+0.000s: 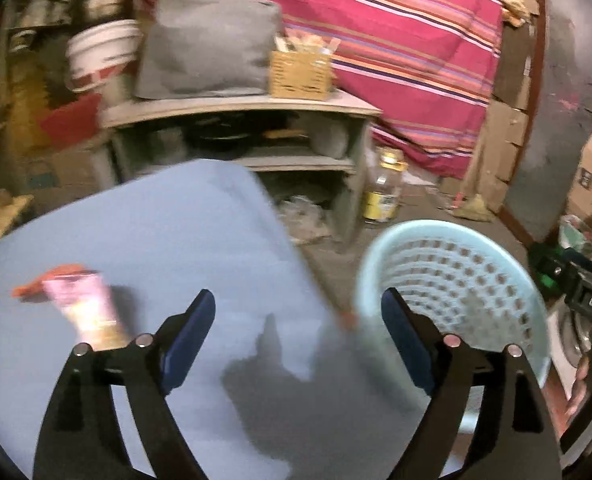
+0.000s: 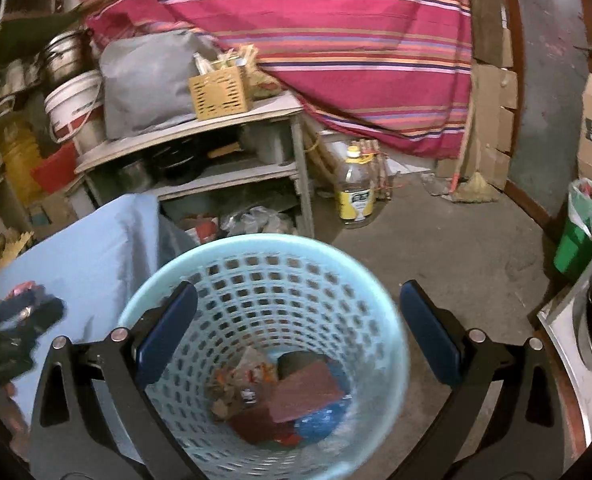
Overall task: Collect trash
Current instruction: 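Open the right tool over the basket while the left tool drops the paper bag in, then move both open tools back over the table toward the pink wrapper, then grasp the pink snack wrapper with the right tool while the left tool grasps the orange wafer wrapper, then carry both wrappers over the basket and open both tools, then move both open tools back over the table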
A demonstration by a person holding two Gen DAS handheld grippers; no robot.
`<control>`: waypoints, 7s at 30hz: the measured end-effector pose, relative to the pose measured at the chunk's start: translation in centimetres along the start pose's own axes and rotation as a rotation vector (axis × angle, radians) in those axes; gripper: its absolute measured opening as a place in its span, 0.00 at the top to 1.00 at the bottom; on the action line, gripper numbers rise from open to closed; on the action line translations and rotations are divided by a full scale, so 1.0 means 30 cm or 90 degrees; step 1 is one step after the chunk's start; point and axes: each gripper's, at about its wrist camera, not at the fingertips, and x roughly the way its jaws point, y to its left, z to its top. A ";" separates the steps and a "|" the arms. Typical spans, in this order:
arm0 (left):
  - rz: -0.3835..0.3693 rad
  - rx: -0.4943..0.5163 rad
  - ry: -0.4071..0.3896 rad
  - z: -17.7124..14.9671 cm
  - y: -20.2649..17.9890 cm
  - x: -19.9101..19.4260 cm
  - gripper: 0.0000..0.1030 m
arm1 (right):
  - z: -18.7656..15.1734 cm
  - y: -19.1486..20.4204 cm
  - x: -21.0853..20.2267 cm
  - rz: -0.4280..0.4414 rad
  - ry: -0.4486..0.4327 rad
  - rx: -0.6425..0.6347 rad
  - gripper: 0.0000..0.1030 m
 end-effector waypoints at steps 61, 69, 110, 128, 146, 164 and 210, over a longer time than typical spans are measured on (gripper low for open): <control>0.253 -0.202 -0.026 -0.152 1.039 -0.224 0.08 | -0.204 1.193 0.283 0.261 0.207 -0.293 0.67; 0.251 -0.197 -0.030 -0.143 1.027 -0.216 0.08 | -0.186 1.144 0.257 0.249 0.188 -0.300 0.75; 0.132 -0.175 0.089 -0.015 0.783 0.188 0.04 | -0.058 0.725 0.216 0.241 0.150 -0.168 0.75; 0.157 -0.146 0.141 -0.057 0.729 0.267 0.27 | -0.048 0.681 0.215 0.248 0.149 -0.142 0.75; 0.139 -0.163 0.056 -0.033 0.706 0.008 0.88 | -0.031 0.517 0.122 0.234 0.113 -0.109 0.75; -0.066 -0.042 -0.006 0.098 -0.090 -0.038 0.89 | -0.002 0.063 0.020 0.098 0.057 -0.017 0.74; 0.030 -0.005 -0.016 -0.009 0.105 -0.151 0.06 | -0.034 0.047 0.045 0.011 0.079 -0.038 0.13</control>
